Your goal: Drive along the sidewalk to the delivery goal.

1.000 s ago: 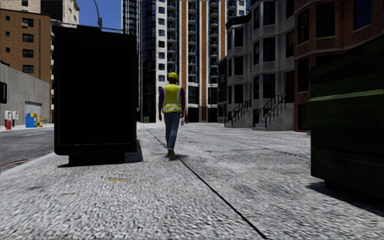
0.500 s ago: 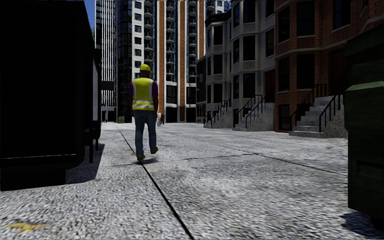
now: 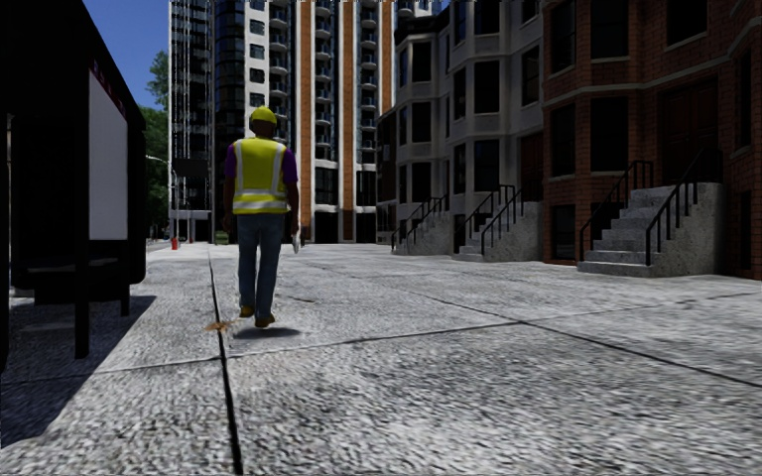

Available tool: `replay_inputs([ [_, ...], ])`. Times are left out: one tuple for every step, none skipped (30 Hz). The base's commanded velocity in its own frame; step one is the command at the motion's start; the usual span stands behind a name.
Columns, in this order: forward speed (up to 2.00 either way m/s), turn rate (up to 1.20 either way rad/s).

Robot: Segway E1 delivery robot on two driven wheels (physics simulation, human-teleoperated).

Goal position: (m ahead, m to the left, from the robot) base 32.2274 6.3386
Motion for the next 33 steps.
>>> replay_inputs([
  [1.93,-0.33],
  [1.93,-0.34],
  [1.93,-0.34],
  [1.93,-0.34],
  [1.93,-0.34],
  [1.93,-0.45],
  [1.93,-0.45],
  [1.93,-0.56],
  [1.93,-0.59],
  [1.93,-0.6],
  [1.93,-0.6],
  [1.93,-0.6],
  [1.93,-0.6],
  [1.93,-0.6],
  [1.93,-0.6],
  [1.93,-0.6],
  [1.93,-0.6],
  [1.93,-0.6],
  [1.93,-0.6],
  [1.93,-0.6],
  [1.93,-0.6],
  [1.93,-0.6],
  [1.93,-0.6],
  [1.93,-0.6],
  [1.95,-0.6],
  [2.0,-0.6],
  [2.0,-0.6],
  [2.0,-0.6],
  [2.0,-0.53],
  [2.0,-0.44],
  [2.0,-0.44],
  [2.0,-0.39],
  [2.0,-0.36],
])
